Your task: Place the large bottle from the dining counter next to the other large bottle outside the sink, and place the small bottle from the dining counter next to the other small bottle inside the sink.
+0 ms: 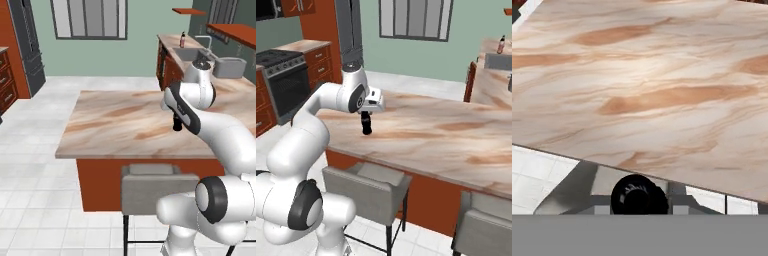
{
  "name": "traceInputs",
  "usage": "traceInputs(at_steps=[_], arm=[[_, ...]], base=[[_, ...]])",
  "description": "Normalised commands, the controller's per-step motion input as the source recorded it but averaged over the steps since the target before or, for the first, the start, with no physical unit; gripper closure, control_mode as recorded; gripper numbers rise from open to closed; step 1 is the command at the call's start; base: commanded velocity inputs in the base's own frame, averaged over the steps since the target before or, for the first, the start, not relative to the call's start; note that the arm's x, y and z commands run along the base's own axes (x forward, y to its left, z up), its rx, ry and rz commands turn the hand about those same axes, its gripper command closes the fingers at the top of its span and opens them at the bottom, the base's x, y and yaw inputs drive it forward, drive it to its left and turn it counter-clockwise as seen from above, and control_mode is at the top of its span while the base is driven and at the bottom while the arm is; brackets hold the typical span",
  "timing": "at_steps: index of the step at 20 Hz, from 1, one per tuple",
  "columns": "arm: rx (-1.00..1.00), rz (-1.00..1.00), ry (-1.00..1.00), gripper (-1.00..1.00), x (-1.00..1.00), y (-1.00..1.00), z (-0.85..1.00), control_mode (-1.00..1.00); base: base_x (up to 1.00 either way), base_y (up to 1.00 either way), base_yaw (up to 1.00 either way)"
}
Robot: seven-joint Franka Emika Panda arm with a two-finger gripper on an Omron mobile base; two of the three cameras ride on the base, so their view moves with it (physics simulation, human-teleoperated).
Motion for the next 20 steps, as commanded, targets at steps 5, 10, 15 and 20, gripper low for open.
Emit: traceInputs(at_steps=[5, 10, 15, 20], arm=[[0.0, 0.0, 0.0, 1.0, 0.0, 0.0, 0.0, 1.0], [0.0, 0.0, 0.0, 1.0, 0.0, 0.0, 0.0, 1.0], [0.0, 0.0, 0.0, 1.0, 0.0, 0.0, 0.0, 1.0], [0.0, 0.0, 0.0, 1.0, 0.0, 0.0, 0.0, 1.0]], base=[[-0.11, 1.0, 0.0], [0.0, 1.0, 0.0], [0.0, 1.0, 0.0], [0.25, 0.97, -0.02]])
